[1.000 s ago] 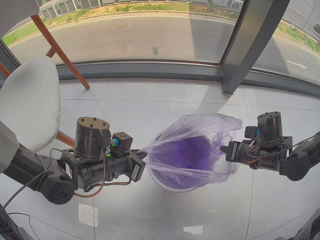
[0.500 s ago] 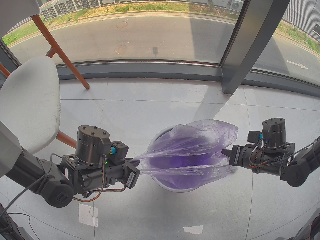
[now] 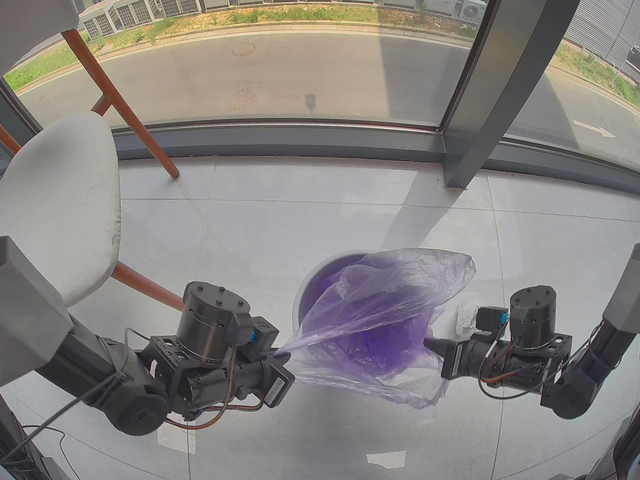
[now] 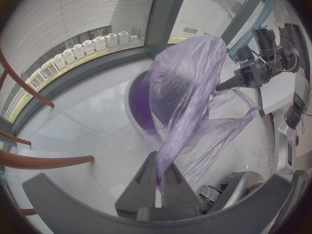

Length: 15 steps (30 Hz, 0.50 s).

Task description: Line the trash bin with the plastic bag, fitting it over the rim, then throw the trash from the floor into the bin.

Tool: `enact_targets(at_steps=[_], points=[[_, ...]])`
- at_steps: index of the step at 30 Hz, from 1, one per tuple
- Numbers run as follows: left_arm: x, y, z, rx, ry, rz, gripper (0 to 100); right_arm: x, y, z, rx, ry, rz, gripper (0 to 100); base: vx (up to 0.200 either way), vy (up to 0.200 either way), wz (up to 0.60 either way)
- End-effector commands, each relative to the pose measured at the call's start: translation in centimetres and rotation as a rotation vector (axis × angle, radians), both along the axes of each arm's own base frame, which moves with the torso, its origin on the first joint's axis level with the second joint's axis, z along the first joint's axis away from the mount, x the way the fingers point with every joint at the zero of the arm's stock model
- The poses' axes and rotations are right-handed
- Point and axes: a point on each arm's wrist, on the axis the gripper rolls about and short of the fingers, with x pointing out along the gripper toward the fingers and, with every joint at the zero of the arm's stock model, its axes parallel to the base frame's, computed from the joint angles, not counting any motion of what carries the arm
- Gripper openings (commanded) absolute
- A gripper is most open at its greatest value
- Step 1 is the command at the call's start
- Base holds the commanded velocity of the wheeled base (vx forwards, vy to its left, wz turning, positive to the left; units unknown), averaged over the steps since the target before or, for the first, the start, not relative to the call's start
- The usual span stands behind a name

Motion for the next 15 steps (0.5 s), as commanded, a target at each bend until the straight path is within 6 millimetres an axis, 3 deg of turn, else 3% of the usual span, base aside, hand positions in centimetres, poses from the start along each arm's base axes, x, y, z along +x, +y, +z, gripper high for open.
enact_targets(at_steps=[1, 11, 15], points=[[-0.5, -1.2, -1.7, 0.056, 0.032, -0.032, 0, -1.1, -0.6, -2.4, -0.069, 0.086, 0.045, 0, 0.0, 0.0, 0.0], [0.0, -1.5, -4.2, 0.166, 0.059, -0.06, 0, -0.4, -1.3, -4.3, -0.134, 0.127, 0.03, 0, 0.0, 0.0, 0.0], [0.1, -1.3, -5.2, 0.224, 0.063, -0.031, 0, 0.2, -2.4, -5.4, -0.199, 0.134, 0.013, 0, 0.0, 0.0, 0.0]])
